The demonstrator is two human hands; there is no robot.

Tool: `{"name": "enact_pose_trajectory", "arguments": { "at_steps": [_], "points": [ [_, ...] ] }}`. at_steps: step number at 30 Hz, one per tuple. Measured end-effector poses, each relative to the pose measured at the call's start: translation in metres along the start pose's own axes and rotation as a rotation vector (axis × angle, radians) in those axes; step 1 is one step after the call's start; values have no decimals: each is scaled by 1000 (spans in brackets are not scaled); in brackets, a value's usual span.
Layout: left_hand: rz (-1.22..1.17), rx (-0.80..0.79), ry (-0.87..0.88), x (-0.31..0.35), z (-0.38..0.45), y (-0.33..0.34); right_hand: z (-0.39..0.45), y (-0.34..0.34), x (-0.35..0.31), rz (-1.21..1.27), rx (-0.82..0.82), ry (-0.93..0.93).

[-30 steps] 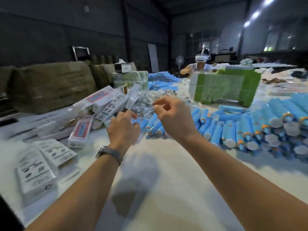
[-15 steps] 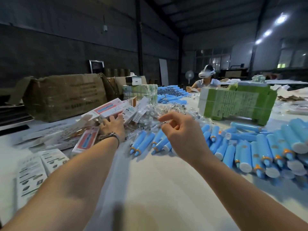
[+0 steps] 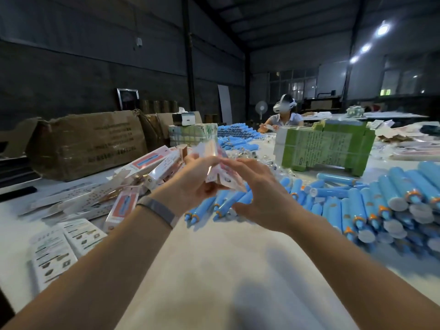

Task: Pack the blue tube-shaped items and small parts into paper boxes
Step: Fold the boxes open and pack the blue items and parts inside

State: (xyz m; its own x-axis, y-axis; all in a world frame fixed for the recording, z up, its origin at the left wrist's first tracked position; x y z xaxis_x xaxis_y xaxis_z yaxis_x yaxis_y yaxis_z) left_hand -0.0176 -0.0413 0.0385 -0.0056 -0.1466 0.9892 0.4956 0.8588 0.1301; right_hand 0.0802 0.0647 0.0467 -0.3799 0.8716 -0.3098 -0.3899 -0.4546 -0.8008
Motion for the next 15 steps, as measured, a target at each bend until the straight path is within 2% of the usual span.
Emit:
{"name": "enact_pose_trajectory", "arguments": {
  "at_steps": [3,6,7,9,11,13,15],
  "points": [
    [-104,-120,-75,-16,-20,41,-13,-19,-1,-10,142,-69],
    [47,-244,-161,-30,-37,66,-36,-40,7,-9,286,-54],
    [161,-238,-166,-33,-40,67,-43,-47,12,24,309,-30],
    [490,-118,-42,-32,-36,62,-51,-65,23,123,324,31],
    [789,-26,207,-26,-29,62,-51,-80,35,214,272,86],
    [823,-132,353,-28,-25,73,-50,-90,40,293,182,130],
    [638,-358,400,-35,-27,93,-51,-92,41,424,83,140]
  ]
}}
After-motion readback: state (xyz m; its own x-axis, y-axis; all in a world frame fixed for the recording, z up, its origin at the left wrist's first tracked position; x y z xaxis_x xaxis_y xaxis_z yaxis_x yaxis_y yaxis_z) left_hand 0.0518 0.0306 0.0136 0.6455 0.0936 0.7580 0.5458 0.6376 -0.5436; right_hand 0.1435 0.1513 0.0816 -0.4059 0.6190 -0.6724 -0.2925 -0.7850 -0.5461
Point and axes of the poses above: each hand's wrist, its own z-axis towards the middle knuckle, its own y-axis out of the palm, x = y × z, the point moved 7 cm from there along z, towards the middle knuckle, and after that the axes turned 6 degrees about -x, right-handed, at the moved point
